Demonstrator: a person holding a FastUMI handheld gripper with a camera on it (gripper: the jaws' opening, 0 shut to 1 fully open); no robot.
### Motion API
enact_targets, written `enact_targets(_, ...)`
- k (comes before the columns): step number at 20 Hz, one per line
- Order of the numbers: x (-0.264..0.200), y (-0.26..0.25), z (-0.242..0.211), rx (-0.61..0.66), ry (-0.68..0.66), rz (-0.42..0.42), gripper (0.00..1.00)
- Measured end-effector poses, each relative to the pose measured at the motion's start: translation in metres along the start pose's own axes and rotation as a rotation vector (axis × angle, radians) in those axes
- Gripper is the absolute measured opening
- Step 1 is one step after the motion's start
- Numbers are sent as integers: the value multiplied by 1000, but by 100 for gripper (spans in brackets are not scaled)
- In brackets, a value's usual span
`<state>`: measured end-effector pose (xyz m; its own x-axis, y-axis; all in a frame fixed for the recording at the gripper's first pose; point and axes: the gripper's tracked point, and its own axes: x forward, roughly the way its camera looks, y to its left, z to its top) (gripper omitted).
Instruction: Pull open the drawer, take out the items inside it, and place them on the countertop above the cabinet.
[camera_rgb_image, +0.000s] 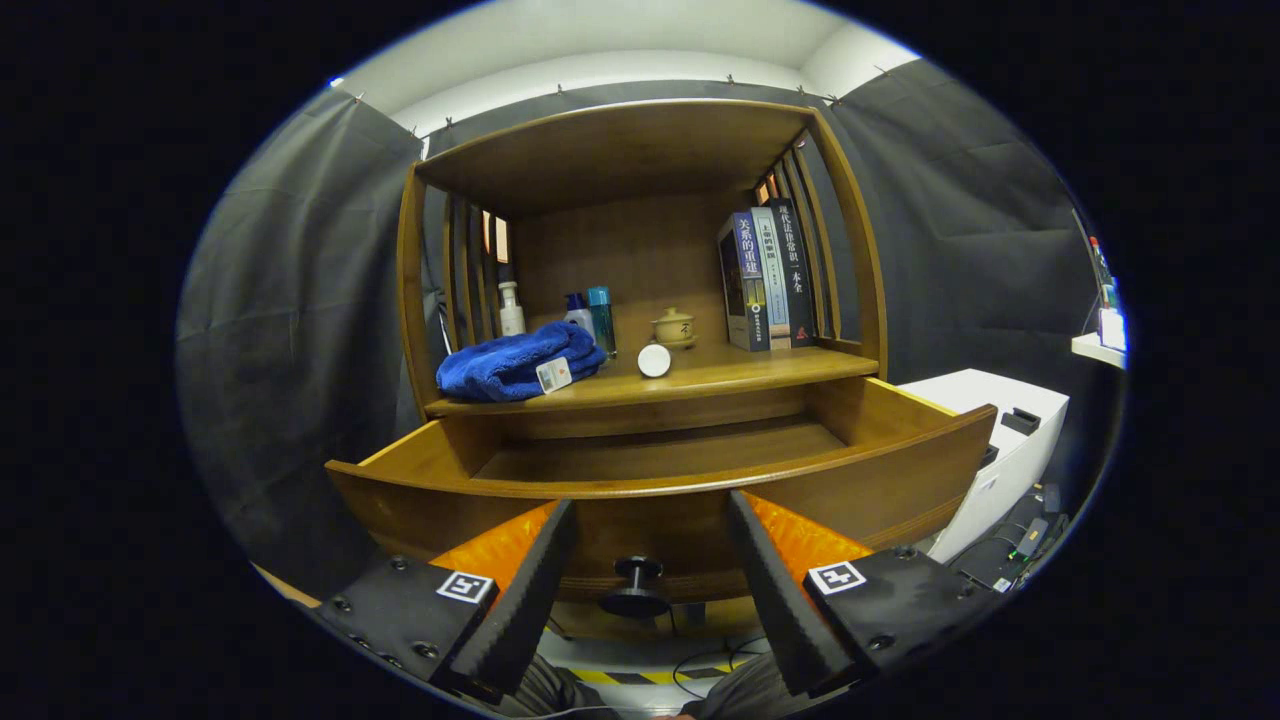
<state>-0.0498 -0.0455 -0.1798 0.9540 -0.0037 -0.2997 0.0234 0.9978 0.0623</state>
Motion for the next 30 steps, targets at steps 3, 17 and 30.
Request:
enact_targets(3,2,-2,-11,-13,3,-13,98)
enact_targets(17,24,-8,-16,2,-2,-45,98)
enact_targets(30,100,-13,-1,6,14,-46,98)
